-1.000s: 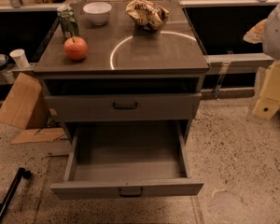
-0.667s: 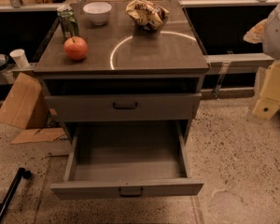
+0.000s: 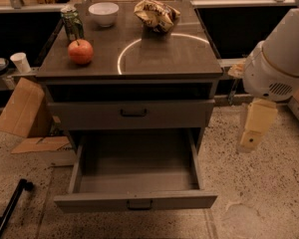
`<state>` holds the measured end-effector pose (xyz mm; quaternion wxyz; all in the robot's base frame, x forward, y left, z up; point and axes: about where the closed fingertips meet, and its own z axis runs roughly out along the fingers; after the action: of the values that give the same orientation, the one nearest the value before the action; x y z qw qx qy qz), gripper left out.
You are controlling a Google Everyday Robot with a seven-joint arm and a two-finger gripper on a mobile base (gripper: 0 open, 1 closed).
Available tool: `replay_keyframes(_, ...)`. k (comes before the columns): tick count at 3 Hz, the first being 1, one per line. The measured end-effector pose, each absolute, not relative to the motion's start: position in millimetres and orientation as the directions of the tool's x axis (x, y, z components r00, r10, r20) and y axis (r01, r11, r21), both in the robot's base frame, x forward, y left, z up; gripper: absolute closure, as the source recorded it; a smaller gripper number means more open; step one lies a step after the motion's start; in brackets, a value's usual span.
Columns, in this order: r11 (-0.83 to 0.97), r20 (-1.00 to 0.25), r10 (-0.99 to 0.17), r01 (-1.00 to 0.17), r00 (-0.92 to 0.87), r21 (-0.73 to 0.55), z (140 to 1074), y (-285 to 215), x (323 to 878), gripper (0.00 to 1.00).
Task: Close middle drawer
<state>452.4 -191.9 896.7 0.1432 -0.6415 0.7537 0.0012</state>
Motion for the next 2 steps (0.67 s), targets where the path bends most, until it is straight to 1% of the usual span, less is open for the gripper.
replay_keyframes(1, 0.177, -0.217, -0.967, -0.967, -0.136, -0.182, 896.6, -191.9, 452.4, 0.0)
replay_keyframes(2, 0.129, -0.131, -0.986, -0.976, -0.107, -0.177, 870.1, -189.8, 452.6, 0.0)
